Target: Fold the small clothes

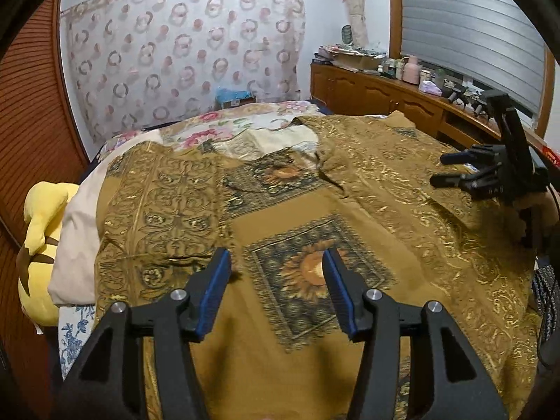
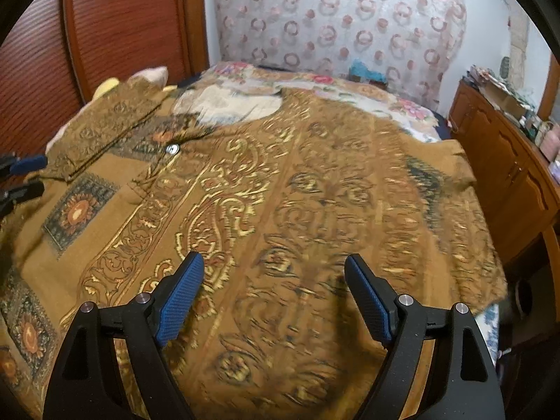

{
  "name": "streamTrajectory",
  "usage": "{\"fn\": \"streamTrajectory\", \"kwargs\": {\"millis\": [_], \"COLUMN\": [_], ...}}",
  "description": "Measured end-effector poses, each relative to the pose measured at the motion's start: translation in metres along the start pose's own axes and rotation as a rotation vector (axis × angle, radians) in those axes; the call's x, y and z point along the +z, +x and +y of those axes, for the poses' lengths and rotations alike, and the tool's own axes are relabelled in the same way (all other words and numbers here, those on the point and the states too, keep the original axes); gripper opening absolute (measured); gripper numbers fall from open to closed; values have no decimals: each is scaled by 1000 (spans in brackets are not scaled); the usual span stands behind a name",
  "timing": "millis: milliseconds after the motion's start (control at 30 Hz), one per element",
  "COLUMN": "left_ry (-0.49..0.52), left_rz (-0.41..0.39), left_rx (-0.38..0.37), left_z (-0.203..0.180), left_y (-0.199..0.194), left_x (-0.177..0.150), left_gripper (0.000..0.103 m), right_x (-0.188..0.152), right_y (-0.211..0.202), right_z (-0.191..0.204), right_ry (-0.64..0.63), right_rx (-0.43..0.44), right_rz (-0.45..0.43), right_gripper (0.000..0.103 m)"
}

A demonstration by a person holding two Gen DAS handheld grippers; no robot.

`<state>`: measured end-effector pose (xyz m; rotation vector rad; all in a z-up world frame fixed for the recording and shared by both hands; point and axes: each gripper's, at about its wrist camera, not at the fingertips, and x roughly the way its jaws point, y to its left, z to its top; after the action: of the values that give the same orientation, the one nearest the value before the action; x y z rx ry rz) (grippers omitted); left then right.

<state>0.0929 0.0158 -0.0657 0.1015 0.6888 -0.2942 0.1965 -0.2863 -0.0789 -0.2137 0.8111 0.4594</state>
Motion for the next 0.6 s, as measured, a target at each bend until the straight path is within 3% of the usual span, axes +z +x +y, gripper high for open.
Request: {"fn": "streamTrajectory", "kwargs": {"millis": [167, 333, 600], "left_ry": [-2, -10, -16], "left_rz": [-15, -23, -31], "left_rx": [3, 3, -5], "left_z": [-14, -23, -28], "left_y": [-5, -5, -7], "left_x": [1, 4, 4], "left_gripper": [53, 53, 53], "right_x": [-4, -12, -30], "right_y": [-28, -39, -27], "right_z": [-41, -98, -157], "right_ry": [46, 121, 239], "right_rx": [-72, -165, -193], "right_rz": [-35, -17, 56], "right_gripper": [84, 78, 71]}}
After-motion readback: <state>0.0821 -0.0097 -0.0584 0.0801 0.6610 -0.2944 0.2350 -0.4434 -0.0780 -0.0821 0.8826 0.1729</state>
